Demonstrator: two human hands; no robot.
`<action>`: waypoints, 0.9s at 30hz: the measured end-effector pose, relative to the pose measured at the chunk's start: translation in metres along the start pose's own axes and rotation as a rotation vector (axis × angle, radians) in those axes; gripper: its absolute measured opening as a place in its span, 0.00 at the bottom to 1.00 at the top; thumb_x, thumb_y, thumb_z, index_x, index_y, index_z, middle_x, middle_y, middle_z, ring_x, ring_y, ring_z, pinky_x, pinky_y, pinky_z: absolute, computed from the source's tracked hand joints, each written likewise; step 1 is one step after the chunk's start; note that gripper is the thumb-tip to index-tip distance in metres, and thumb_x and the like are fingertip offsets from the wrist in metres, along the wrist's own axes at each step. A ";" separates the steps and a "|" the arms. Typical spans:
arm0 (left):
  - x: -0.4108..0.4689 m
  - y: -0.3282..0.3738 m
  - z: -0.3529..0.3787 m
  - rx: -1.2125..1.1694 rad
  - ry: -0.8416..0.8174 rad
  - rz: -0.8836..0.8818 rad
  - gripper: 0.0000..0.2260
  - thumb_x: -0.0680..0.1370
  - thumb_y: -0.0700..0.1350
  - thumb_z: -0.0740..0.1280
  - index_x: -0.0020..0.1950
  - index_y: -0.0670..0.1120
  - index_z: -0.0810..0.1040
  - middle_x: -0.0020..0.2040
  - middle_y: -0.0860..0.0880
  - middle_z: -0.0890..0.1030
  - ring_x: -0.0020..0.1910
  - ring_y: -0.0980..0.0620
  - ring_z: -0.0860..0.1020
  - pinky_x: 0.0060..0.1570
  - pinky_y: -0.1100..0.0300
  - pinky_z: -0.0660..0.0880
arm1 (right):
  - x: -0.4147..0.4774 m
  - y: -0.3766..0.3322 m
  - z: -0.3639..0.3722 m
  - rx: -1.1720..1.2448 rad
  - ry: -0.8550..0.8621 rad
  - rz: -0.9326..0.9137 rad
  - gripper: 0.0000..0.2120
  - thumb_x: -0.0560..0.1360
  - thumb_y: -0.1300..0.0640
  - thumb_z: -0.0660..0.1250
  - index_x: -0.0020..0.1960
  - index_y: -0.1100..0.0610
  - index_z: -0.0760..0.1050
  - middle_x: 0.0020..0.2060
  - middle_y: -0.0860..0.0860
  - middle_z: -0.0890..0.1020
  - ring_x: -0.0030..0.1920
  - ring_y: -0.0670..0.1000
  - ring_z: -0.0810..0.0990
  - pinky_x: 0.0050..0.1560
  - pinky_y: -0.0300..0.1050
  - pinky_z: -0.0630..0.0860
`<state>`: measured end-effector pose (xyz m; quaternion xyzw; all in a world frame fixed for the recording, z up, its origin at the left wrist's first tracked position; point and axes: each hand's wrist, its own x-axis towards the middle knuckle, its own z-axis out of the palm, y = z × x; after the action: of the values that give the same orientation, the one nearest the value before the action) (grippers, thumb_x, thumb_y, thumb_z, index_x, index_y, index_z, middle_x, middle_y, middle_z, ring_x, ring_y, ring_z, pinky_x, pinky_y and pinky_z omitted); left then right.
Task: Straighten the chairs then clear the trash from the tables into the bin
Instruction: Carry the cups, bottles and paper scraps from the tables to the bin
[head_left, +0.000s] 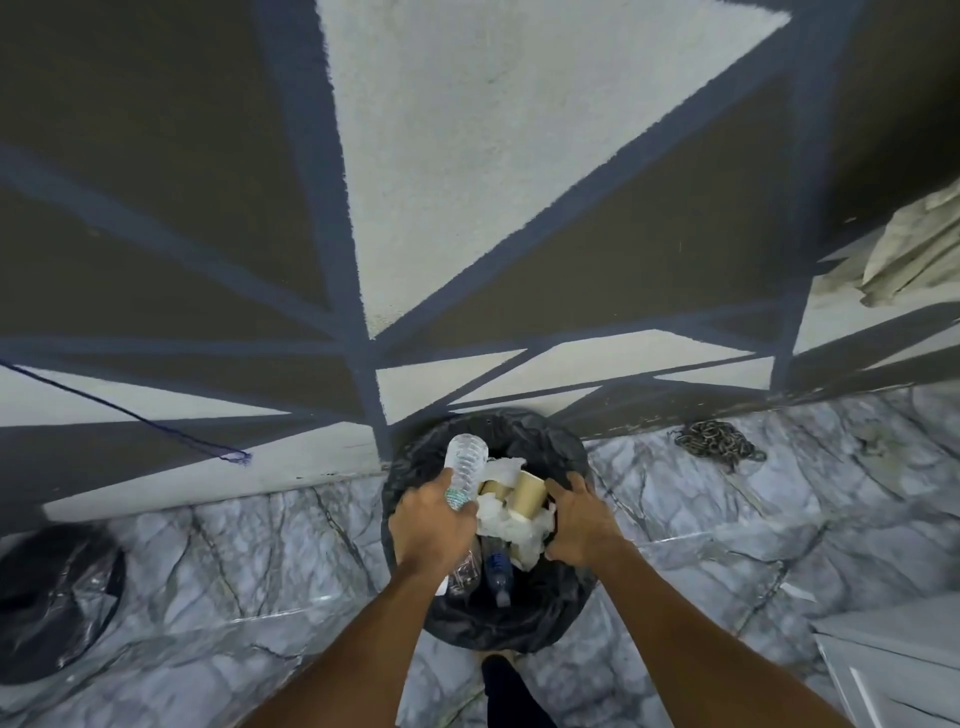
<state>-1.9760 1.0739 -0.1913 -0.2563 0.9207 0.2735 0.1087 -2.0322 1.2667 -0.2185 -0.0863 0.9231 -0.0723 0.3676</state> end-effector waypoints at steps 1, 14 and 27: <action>0.001 0.003 0.001 -0.004 0.001 -0.002 0.25 0.72 0.55 0.72 0.69 0.54 0.77 0.57 0.45 0.84 0.56 0.41 0.80 0.53 0.50 0.77 | 0.002 0.003 0.000 0.003 0.002 0.002 0.47 0.65 0.52 0.76 0.78 0.51 0.55 0.78 0.57 0.50 0.77 0.59 0.56 0.71 0.55 0.66; 0.016 0.029 0.031 0.009 -0.252 -0.054 0.28 0.70 0.62 0.68 0.69 0.56 0.72 0.61 0.49 0.80 0.59 0.44 0.77 0.55 0.51 0.77 | 0.012 0.021 0.006 0.036 0.004 -0.017 0.41 0.65 0.51 0.76 0.74 0.50 0.63 0.76 0.55 0.54 0.73 0.57 0.62 0.67 0.51 0.71; -0.049 -0.093 -0.027 -0.236 -0.268 -0.327 0.19 0.68 0.55 0.70 0.56 0.49 0.81 0.55 0.50 0.80 0.54 0.50 0.80 0.57 0.57 0.78 | -0.017 -0.090 0.015 -0.059 -0.060 -0.291 0.18 0.70 0.51 0.72 0.59 0.53 0.79 0.57 0.55 0.80 0.57 0.56 0.79 0.56 0.47 0.77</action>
<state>-1.8867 1.0121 -0.1938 -0.3746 0.8059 0.3895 0.2419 -2.0002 1.1820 -0.1997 -0.2320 0.8913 -0.0951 0.3778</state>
